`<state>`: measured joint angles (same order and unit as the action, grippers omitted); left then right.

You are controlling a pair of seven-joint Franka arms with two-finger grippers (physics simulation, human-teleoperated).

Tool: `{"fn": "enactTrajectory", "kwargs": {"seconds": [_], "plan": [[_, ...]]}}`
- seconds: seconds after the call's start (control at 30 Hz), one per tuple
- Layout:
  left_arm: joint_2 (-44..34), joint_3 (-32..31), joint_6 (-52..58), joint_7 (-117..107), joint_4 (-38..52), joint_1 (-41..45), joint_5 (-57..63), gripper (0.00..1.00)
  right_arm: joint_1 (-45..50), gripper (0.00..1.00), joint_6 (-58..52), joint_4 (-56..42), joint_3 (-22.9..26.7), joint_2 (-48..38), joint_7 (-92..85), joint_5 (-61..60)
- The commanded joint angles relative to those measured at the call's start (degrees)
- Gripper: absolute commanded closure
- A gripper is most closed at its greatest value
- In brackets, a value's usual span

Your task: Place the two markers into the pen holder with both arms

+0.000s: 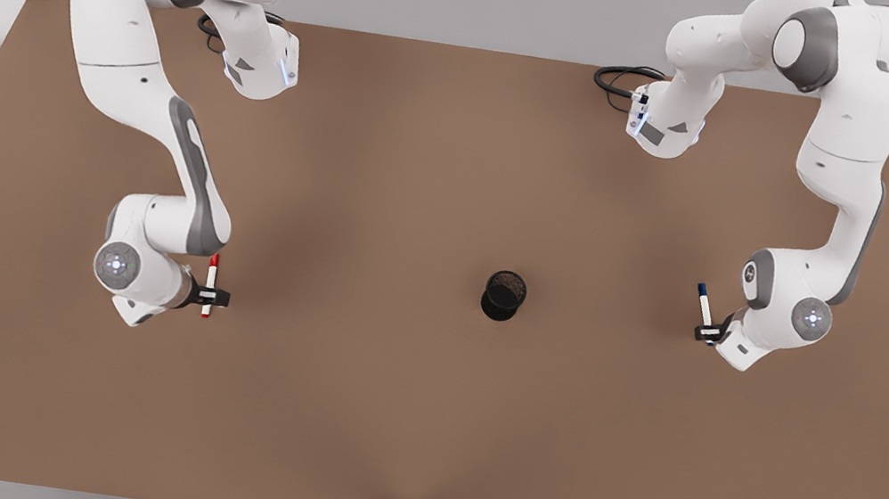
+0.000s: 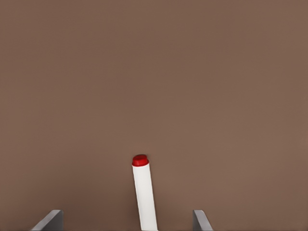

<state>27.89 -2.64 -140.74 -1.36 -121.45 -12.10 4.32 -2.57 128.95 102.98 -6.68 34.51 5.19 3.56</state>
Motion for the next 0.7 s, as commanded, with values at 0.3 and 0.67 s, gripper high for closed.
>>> {"fn": "enactTrajectory", "kwargs": {"seconds": [0.3,0.67], "plan": [[0.23,0.0,-0.41,1.45,0.07,0.15,0.08,0.56,0.02,0.2,5.17,-0.5,0.0,3.1,-2.64,1.01],[0.32,-0.79,-0.24,1.1,0.25,0.24,-1.33,0.78,-0.33,0.42,5.09,-0.33,0.0,3.89,-2.73,1.01]]}}
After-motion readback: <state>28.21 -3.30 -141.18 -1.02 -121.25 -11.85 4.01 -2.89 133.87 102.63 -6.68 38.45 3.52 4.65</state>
